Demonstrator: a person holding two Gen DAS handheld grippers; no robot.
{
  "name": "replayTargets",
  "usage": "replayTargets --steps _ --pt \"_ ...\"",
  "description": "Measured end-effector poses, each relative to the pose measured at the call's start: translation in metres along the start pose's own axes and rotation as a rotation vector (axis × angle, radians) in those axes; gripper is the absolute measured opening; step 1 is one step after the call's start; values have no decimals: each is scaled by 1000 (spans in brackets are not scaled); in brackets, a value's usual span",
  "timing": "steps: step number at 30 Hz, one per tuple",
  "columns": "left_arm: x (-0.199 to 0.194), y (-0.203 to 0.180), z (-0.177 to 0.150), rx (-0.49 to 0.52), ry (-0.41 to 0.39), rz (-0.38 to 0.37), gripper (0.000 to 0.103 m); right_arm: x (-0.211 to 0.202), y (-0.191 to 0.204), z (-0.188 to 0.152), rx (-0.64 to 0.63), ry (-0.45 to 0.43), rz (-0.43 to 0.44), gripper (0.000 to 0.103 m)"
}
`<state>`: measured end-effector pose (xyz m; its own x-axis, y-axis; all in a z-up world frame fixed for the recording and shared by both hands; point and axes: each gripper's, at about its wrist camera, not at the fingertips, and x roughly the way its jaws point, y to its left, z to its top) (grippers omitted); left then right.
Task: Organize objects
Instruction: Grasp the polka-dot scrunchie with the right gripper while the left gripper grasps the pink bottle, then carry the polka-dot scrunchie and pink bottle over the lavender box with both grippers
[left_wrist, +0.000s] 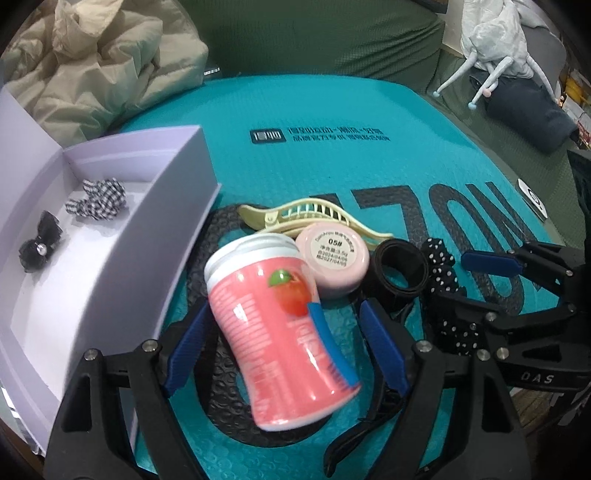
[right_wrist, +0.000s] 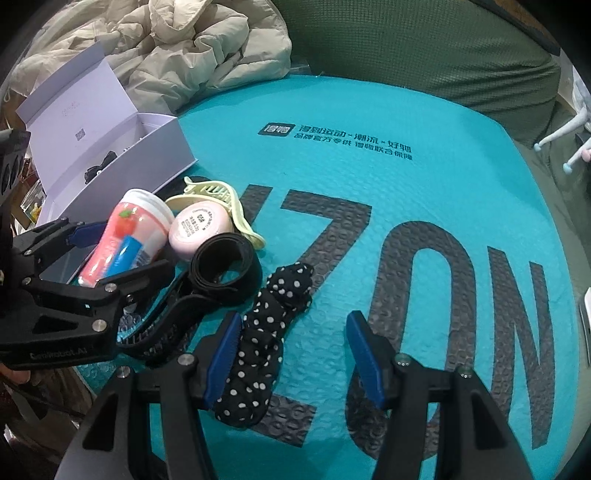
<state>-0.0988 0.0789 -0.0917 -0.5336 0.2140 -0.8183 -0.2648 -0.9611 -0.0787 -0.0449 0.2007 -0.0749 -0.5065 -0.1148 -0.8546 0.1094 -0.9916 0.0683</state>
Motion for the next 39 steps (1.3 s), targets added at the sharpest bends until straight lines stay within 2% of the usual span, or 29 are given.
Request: replayTargets --steps 5,8,13,16,18,23,31,39 --pt "6 -2 -1 -2 18 -30 80 2 -9 1 11 -3 -37 60" --pt "9 -8 -3 15 26 -40 75 2 -15 2 23 -5 -48 59" --pt "9 -16 -1 41 21 -66 70 1 -20 2 48 -15 -65 44" --pt "9 -20 -1 59 21 -71 63 -3 -23 -4 85 -33 -60 36" --pt "8 -22 -1 74 21 -70 53 -6 -25 -9 110 -47 -60 33" --pt "5 -19 -5 88 28 -78 48 -15 -26 -21 161 -68 -72 21" --pt "-13 -17 -9 90 6 -119 48 -25 -29 -36 248 -84 -69 19" --pt "-24 -13 -11 90 -6 -143 48 -28 -22 -39 265 -75 -74 19"
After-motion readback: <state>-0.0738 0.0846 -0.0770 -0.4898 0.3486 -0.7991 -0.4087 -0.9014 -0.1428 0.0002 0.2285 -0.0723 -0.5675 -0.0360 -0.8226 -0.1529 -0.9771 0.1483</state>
